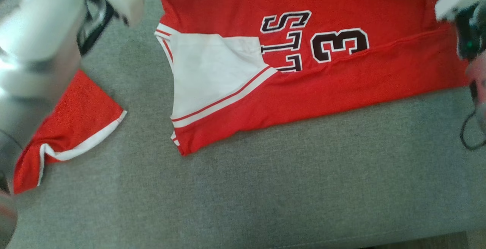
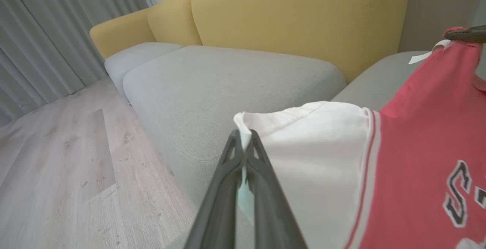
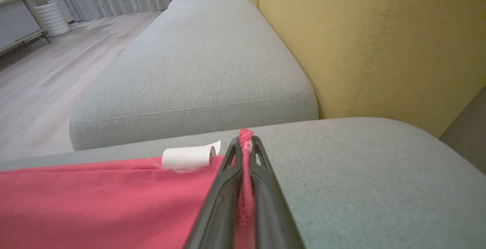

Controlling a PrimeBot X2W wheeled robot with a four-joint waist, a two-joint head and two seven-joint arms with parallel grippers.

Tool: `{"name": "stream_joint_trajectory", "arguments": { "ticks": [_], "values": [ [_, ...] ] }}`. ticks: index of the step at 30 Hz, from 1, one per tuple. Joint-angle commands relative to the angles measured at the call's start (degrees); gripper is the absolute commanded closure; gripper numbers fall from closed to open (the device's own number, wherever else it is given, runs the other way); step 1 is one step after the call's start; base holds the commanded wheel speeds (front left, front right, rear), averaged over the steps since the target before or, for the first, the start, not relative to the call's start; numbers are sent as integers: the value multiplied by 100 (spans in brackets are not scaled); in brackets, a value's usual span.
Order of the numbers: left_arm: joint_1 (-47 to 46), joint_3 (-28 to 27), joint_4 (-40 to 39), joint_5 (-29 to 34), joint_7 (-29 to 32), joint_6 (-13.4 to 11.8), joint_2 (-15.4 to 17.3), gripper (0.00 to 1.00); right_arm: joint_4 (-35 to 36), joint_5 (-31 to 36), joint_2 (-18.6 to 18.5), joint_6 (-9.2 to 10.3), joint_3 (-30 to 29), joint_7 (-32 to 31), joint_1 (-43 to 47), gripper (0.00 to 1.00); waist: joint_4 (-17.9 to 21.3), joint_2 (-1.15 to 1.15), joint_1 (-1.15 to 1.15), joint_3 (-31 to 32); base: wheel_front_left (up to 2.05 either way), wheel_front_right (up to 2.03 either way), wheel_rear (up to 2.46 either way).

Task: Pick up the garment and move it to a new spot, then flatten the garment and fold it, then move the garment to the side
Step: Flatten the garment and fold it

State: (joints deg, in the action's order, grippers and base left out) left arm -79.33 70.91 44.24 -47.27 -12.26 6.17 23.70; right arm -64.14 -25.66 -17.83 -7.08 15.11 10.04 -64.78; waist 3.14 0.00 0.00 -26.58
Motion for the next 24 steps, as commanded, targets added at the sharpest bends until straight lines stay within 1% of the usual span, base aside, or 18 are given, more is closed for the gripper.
{"name": "stream_joint_trajectory", "arguments": {
  "ticks": [1, 5, 6, 7, 8, 12, 18, 24],
  "values": [
    [19, -93, -111, -47, -20, 50, 248, 100, 223, -257, -150, -41, 220, -141, 274, 100, -28, 0, 0, 187, 0, 0, 0],
    [394, -7, -517, -284, 226, 100, 397, 100, 371, -714, -403, -41, 506, -429, 657, 100, -100, 0, 0, 431, 0, 0, 0],
    [394, -7, -517, -284, 226, 100, 397, 100, 371, -714, -403, -41, 506, -429, 657, 100, -100, 0, 0, 431, 0, 0, 0],
    [576, 60, -807, -358, 484, 113, 508, 100, 442, -942, -544, -41, 634, -587, 858, 100, -147, 0, 0, 554, 0, 0, 0],
    [576, 60, -807, -358, 484, 113, 508, 100, 442, -942, -544, -41, 634, -587, 858, 100, -147, 0, 0, 554, 0, 0, 0],
    [999, 154, -1517, -551, 1052, 126, 807, 100, 617, -1350, -756, -41, 908, -940, 1221, 100, -197, 0, 0, 764, 0, 0, 0],
    [1535, 211, -2452, -675, 1732, 130, 1290, 100, 711, -1709, -1062, -41, 1231, -1360, 1514, 100, -243, 0, 0, 968, 0, 0, 0],
    [1958, 231, -3075, -800, 2318, 131, 1579, 100, 752, -1948, -1223, -41, 1531, -1835, 1652, 100, -242, 0, 0, 1087, 0, 0, 0]
  ]
}}
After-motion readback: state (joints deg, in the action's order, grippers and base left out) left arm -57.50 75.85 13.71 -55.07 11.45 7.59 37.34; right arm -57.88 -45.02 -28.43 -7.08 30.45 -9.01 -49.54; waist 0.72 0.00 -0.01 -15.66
